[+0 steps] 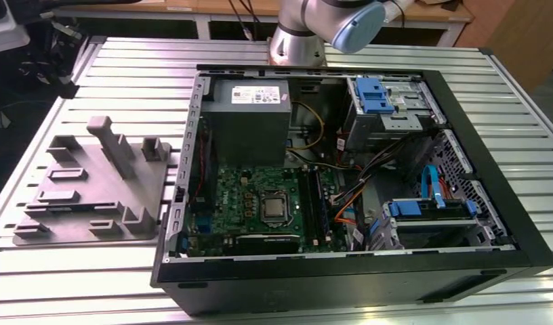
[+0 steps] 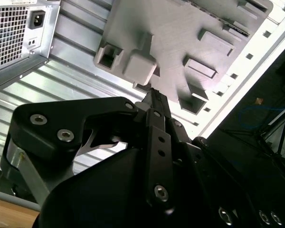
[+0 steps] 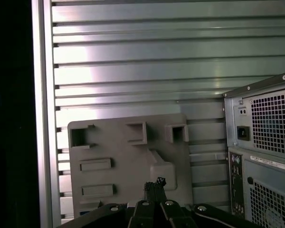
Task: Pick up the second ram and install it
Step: 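Reach for the second ram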
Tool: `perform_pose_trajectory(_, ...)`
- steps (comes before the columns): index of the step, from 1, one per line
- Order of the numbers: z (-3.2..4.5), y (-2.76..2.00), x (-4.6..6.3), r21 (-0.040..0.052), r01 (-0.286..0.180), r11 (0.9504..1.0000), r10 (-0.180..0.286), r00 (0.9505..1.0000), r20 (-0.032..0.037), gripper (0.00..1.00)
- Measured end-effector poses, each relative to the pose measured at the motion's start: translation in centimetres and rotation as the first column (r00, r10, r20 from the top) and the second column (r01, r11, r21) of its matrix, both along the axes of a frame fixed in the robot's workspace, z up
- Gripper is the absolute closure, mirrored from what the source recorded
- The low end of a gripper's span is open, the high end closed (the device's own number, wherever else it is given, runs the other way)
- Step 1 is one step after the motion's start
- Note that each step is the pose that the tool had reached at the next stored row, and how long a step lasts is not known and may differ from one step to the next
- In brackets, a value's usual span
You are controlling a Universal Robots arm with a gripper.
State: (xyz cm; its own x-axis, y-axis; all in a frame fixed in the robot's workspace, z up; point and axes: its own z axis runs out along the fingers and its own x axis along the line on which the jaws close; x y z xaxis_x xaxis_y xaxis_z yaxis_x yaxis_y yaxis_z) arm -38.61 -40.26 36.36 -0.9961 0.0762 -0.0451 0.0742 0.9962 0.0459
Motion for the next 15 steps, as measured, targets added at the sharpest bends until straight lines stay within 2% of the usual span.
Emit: perform_pose_trajectory(15,-1.33,-0.61,-1.9,0.0,0.0,1.0,0.0,1.0,0.0001,0.9)
